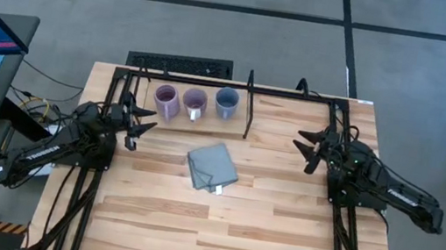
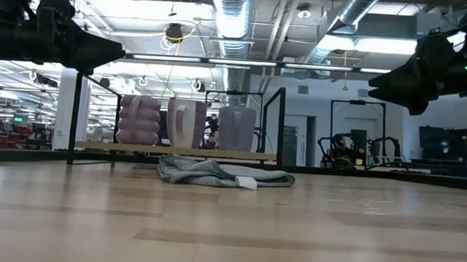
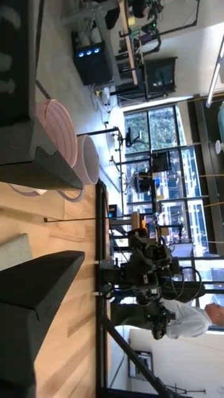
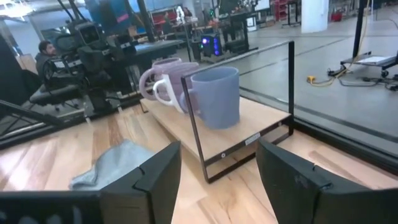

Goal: Stack small to large cups/mugs on shelf
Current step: Return to Home Position

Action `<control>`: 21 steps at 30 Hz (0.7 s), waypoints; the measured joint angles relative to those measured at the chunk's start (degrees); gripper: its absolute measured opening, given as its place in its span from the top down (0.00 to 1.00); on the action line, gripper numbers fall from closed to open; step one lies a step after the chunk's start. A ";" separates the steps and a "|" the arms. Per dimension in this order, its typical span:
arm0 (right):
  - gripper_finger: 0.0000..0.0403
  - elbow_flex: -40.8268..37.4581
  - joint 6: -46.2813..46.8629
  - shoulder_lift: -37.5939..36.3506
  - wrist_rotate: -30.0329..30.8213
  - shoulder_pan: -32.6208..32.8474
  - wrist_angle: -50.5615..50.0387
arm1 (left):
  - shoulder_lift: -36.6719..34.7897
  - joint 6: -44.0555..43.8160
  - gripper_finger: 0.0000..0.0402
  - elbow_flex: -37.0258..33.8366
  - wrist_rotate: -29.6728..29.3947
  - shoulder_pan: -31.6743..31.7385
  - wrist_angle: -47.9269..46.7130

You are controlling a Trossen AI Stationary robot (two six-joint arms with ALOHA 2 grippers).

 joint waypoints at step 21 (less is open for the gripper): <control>0.43 0.00 0.00 1.04 -0.04 0.00 -0.07 | 0.26 15.29 0.60 -0.06 -0.37 0.07 -1.28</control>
